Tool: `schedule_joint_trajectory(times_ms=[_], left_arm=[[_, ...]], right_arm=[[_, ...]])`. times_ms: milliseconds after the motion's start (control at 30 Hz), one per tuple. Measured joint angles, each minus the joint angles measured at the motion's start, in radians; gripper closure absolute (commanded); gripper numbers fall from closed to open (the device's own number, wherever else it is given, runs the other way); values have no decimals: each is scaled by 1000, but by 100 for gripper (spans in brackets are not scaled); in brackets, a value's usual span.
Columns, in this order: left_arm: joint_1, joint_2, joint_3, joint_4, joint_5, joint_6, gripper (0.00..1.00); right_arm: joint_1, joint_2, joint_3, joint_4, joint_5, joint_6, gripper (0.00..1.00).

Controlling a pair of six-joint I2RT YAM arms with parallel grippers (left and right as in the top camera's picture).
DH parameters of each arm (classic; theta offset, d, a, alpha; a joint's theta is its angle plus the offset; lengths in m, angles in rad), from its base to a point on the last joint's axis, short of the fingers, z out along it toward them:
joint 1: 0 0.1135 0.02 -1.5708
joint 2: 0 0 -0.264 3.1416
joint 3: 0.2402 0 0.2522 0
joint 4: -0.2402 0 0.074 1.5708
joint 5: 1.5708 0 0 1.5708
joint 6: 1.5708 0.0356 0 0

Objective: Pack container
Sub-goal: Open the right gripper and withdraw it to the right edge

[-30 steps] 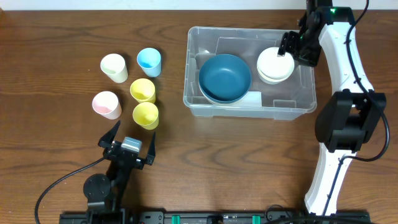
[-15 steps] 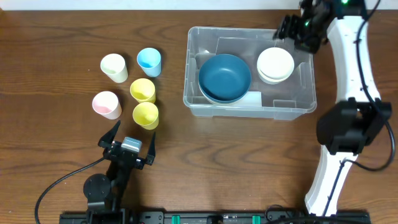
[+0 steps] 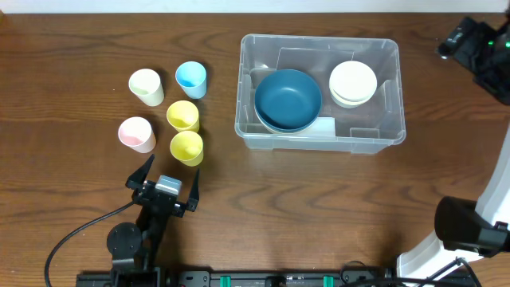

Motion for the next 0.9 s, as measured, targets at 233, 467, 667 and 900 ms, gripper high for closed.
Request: schedule_joint_trajectory(times_ms=[233,467,667,900], left_arm=[[0,0,0,0,0,0,2],[0,0,0,0,0,0,2],[0,0,0,0,0,0,2],[0,0,0,0,0,0,2]], right_arm=[[-123,0,-224,3,13,26,1],[-234,1,-426,16,20,139,1],[-264,1,-548,59,21,181,1],[-264,1,-649,80,20,192,1]])
